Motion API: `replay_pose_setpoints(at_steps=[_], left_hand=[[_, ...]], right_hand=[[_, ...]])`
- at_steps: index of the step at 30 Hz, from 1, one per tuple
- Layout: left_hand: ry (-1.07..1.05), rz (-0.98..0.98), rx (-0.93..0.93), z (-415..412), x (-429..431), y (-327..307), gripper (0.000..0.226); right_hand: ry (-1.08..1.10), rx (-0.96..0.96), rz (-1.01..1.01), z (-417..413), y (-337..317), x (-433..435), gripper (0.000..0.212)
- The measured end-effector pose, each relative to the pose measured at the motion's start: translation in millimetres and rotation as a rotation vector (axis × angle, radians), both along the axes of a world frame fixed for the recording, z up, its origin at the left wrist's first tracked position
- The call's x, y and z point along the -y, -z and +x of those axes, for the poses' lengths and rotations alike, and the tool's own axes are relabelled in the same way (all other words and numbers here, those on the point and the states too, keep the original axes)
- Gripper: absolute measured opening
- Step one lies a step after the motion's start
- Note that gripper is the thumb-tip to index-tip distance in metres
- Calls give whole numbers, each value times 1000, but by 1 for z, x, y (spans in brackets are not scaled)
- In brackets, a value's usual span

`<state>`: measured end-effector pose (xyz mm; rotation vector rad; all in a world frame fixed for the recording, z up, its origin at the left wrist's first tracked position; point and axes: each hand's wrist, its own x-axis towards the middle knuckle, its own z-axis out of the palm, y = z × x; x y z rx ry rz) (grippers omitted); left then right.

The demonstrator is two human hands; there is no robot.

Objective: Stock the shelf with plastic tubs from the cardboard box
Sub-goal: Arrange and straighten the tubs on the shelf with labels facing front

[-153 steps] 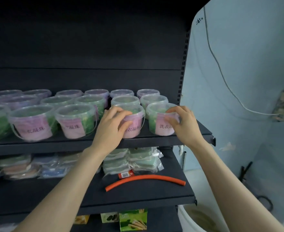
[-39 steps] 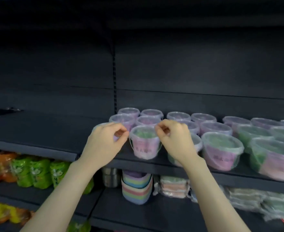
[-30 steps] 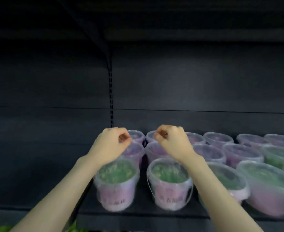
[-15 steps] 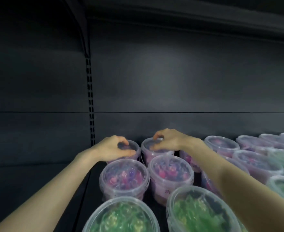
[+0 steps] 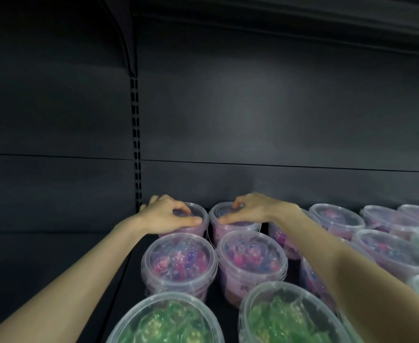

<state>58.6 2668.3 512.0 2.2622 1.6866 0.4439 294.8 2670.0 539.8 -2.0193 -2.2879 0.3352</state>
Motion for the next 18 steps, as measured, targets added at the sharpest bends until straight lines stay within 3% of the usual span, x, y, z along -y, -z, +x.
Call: replay_pose_setpoints(at_steps=[7,13,18], left_hand=[[82,-72,171,-3,3,-3,53],[33,-29,71,-2,4,0,52],[70,-85,174,0,8,0,50]], right_hand=[[-53,-157,-38,2,-1,-3,68],[-58,-135,-31,5,4,-5,68],[-82,-198,-63,2,2,-7,72]])
